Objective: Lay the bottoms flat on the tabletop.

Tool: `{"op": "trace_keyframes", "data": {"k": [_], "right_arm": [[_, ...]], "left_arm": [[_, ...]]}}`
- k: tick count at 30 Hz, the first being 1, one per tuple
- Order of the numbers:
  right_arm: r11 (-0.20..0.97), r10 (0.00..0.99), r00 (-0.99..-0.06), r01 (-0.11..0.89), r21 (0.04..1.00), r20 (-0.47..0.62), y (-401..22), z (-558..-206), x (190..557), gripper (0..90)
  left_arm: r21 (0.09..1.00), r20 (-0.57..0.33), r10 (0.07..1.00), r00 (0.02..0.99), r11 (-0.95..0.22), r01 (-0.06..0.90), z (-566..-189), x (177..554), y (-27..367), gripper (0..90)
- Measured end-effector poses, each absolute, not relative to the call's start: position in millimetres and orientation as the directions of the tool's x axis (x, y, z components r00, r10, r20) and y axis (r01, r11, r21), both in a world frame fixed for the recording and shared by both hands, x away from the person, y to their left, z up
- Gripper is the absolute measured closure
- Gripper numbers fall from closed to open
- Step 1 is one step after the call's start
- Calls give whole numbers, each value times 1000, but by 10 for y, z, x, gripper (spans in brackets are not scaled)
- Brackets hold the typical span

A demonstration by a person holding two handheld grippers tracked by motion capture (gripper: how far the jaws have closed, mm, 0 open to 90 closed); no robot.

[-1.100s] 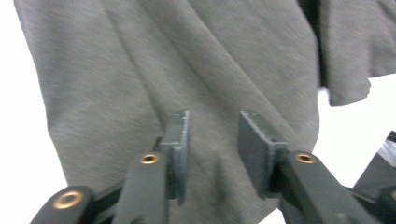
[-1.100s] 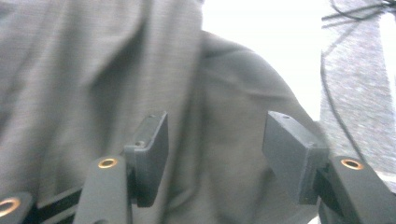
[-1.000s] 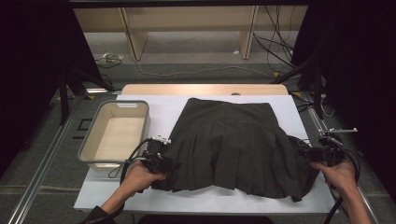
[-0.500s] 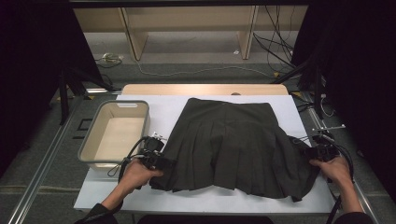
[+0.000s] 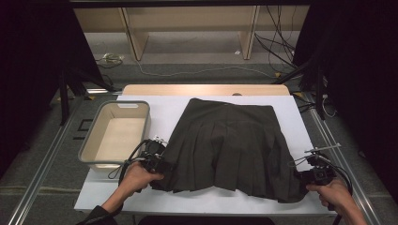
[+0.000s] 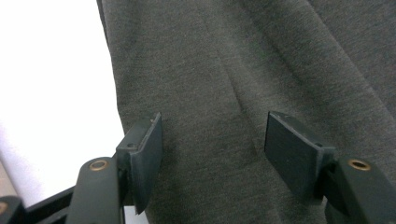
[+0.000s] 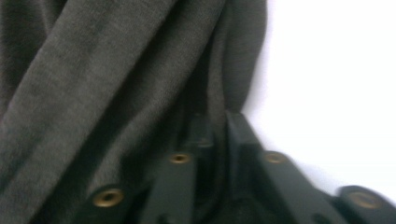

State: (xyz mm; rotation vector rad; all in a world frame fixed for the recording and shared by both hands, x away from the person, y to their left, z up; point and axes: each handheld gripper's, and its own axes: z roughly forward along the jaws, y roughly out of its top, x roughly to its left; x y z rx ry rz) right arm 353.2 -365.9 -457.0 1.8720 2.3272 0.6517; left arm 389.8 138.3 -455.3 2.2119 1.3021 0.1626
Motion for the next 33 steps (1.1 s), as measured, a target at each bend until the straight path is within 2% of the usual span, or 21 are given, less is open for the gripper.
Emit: {"op": "trace_keyframes", "data": {"k": [1, 3, 5, 8, 13, 18, 22, 26, 27, 29, 30, 31, 33], "right_arm": [[145, 951, -233, 918, 370, 205, -3671, -4555, 3544, 624], [138, 965, -214, 906, 401, 151, -3704, -4513, 3569, 539], [116, 969, -201, 884, 452, 144, -3750, -4449, 3591, 505], [100, 968, -202, 854, 511, 149, -3780, -4373, 3646, 504], [159, 959, -255, 850, 503, 127, -3652, -4414, 3784, 562], [146, 966, -238, 821, 552, 99, -3570, -4284, 3819, 573], [135, 957, -253, 815, 563, 138, -3482, -4231, 3854, 499], [169, 952, -270, 856, 489, 143, -3375, -4369, 3928, 397], [176, 953, -269, 865, 470, 138, -3370, -4410, 3943, 464], [218, 956, -283, 865, 453, 80, -3365, -4458, 3937, 747], [230, 954, -292, 863, 450, 71, -3372, -4459, 3930, 825], [234, 952, -296, 862, 450, 71, -3396, -4445, 3921, 873], [222, 955, -287, 858, 464, 74, -3462, -4393, 3910, 888]], "left_arm": [[526, -172, 837, 520, -368, 767, -4548, 3901, 1384, 362], [529, -173, 838, 518, -364, 766, -4541, 3914, 1386, 360], [532, -174, 841, 512, -358, 767, -4544, 3934, 1384, 359], [527, -185, 844, 504, -348, 776, -4554, 3972, 1372, 358], [528, -173, 843, 510, -358, 770, -4534, 4010, 1300, 345], [532, -180, 855, 486, -331, 779, -4532, 4080, 1306, 346], [527, -175, 858, 482, -332, 782, -4550, 4097, 1294, 341], [521, -170, 863, 476, -331, 787, -4580, 4128, 1294, 324], [520, -170, 865, 472, -328, 789, -4588, 4135, 1297, 319], [516, -170, 865, 471, -329, 791, -4592, 4144, 1308, 321], [517, -169, 865, 473, -331, 790, -4590, 4148, 1317, 322], [520, -171, 866, 470, -326, 790, -4589, 4150, 1320, 326], [521, -177, 866, 467, -319, 791, -4586, 4150, 1324, 333]]}}
